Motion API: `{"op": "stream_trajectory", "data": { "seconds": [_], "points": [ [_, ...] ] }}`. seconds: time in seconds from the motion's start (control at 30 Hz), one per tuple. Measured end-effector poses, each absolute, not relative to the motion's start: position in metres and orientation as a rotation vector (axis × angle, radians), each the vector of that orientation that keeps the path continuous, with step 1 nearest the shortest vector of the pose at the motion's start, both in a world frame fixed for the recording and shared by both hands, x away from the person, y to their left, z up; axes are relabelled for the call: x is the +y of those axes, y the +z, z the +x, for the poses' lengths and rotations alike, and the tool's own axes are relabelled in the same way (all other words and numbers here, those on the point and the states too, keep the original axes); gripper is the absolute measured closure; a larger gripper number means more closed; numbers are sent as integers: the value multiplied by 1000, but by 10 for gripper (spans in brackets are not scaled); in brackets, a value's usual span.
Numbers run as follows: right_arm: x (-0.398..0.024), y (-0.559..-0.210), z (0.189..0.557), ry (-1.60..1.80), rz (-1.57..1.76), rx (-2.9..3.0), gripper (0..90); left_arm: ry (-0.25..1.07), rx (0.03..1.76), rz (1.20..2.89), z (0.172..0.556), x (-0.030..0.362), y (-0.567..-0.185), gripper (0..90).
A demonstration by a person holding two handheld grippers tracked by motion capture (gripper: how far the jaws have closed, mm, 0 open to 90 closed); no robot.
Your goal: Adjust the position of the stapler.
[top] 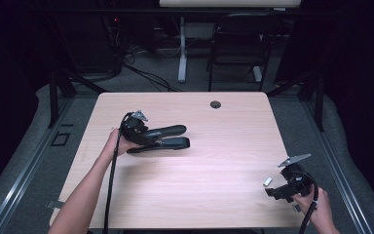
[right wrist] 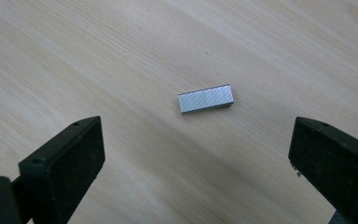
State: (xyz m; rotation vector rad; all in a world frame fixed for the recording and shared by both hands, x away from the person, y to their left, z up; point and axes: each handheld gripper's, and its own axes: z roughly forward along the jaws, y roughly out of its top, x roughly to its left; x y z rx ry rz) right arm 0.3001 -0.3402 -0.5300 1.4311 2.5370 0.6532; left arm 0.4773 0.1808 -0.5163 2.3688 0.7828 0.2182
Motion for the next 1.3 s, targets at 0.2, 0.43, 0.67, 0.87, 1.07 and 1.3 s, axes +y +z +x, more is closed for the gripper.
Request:
{"op": "stream_trajectory", "data": {
  "seconds": [0.2,0.43,0.67,0.87,1.07,1.3],
  "points": [
    [-341,-530,300,652,1444,2528,33,121,752,2380,473,184,-513,414],
    [-341,-530,300,630,1433,2537,34,56,769,2426,467,177,-512,472],
    [-341,-530,299,645,1439,2530,37,39,796,2447,466,169,-519,478],
    [-341,-530,300,644,1434,2542,39,51,794,2449,466,168,-520,479],
    [-341,-529,299,656,1445,2521,40,58,775,2450,462,166,-520,494],
    [-340,-529,298,665,1445,2517,43,52,735,2450,459,165,-521,508]
  ]
}}
